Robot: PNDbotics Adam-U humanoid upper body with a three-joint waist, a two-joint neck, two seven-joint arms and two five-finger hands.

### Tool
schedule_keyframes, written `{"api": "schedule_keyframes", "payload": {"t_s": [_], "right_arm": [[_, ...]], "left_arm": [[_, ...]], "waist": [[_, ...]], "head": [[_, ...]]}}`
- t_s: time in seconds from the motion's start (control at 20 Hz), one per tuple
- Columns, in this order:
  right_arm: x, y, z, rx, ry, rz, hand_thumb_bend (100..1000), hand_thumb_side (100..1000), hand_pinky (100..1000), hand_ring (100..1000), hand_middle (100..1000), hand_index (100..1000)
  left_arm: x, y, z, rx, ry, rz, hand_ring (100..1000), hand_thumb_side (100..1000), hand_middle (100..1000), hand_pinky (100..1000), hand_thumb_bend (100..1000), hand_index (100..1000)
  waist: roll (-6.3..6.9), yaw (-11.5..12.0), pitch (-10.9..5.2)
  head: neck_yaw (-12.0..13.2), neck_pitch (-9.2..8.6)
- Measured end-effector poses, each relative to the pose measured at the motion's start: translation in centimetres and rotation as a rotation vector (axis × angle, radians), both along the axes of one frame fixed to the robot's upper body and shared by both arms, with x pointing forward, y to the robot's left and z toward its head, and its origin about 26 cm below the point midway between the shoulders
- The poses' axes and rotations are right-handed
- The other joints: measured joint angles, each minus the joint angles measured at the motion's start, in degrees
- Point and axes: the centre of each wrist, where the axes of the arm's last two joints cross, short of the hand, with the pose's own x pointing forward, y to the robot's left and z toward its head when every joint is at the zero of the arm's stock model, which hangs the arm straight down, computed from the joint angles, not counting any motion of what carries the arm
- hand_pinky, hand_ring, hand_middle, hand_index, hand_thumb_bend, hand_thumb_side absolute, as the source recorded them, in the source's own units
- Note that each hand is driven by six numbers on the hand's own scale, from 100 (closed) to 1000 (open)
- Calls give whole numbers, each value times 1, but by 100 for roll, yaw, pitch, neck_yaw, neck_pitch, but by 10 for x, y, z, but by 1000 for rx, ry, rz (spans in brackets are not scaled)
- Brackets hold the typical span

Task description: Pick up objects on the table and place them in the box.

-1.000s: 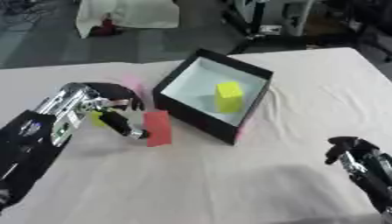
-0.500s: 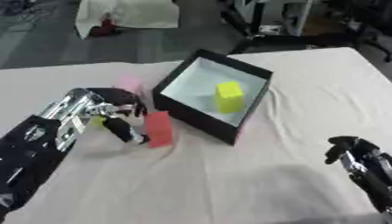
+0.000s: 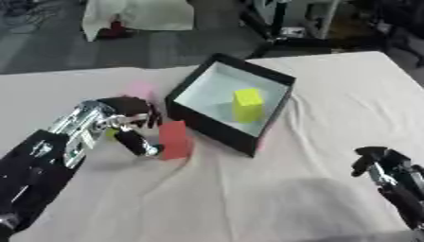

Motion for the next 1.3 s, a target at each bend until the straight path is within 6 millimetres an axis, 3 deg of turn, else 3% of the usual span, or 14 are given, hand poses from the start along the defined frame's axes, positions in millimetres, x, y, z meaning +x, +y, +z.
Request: {"api": "schedule_keyframes", "payload": {"t_s": [0.1,0.15,0.6,0.7,0.9,1.15,1.3], "right_arm": [[0,0,0,0,0,0,100,523,709,493,492,679],[0,0,0,0,0,0,100,521,709,493,492,679],[0,0,0,0,0,0,100,521,709,493,492,679],[0,0,0,0,0,-1,100,523,709,493,492,679],[-1,0,-1,0,3,-2,100,524,709,493,492,679],[-1,0,-1,0,3,0,100,526,709,493,492,679],[0,1,-1,2,5,8,100,528,709,493,492,679]], "left_arm": [[0,0,-1,-6,-6,2,567,489,584,668,251,743],[0,0,-1,-9,-8,4,523,421,529,628,193,692],[-3,4,26,-129,-82,54,516,410,518,624,165,684],[-4,3,32,-143,-91,58,505,393,506,615,116,680],[-2,4,75,-234,-197,69,505,386,505,616,116,679],[-3,4,92,-273,-224,95,508,372,509,619,129,683],[7,-18,109,-283,-242,105,516,376,515,627,149,689]], "waist": [[0,-1,0],[0,-1,0],[0,1,0],[0,11,0],[0,29,0],[-1,-80,0],[-1,-152,0]], "head": [[1,0],[1,0],[-2,0],[-4,0],[-19,0],[29,0],[86,0]]}}
